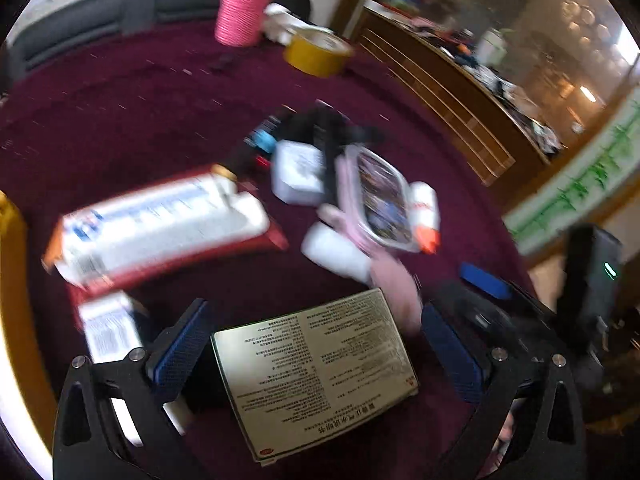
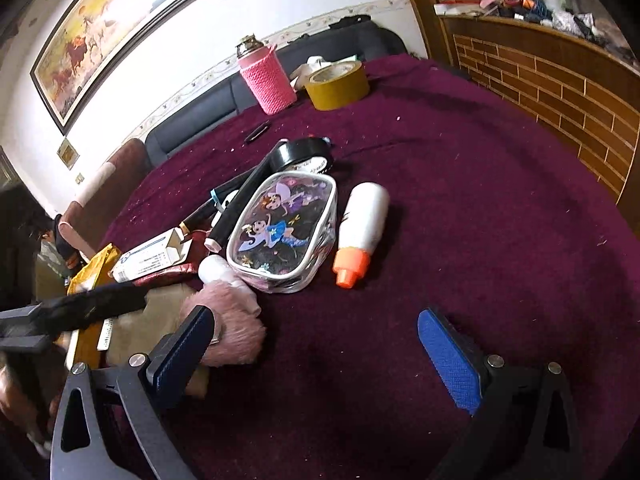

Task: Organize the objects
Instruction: 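Grasp the folded leaflet with the left tool and lift it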

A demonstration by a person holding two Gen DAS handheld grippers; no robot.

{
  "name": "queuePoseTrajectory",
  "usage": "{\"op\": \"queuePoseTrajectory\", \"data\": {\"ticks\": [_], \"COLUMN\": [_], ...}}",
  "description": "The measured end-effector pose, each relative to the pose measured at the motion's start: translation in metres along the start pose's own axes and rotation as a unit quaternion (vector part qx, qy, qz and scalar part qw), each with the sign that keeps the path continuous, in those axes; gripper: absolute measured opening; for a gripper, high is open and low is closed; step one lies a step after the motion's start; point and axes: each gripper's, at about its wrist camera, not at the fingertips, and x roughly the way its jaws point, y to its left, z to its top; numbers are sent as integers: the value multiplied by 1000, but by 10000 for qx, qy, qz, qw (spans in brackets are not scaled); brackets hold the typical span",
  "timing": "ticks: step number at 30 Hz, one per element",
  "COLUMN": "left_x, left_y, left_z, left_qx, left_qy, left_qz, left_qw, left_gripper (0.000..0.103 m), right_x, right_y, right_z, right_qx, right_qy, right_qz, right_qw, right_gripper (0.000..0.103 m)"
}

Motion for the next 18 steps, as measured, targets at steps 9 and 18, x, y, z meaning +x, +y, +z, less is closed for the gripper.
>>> {"op": "queuePoseTrajectory", "data": {"ticks": [9, 18], "left_x": [-18, 12], "left_y": [-56, -70], "left_z": [-24, -40], "left_qx": [1331, 2624], "left_qy": [-583, -240], "left_qz": [778, 793], "left_qw": [9863, 9614], "left_gripper": [102, 103], "right_x": [1, 2], "right_y": [-24, -18], "right_z": [2, 1], "right_qx": [651, 479], "right_qy": [91, 93], "right_qz": [789, 600], "right_qw": [9947, 9970], "right_gripper": [103, 103]}}
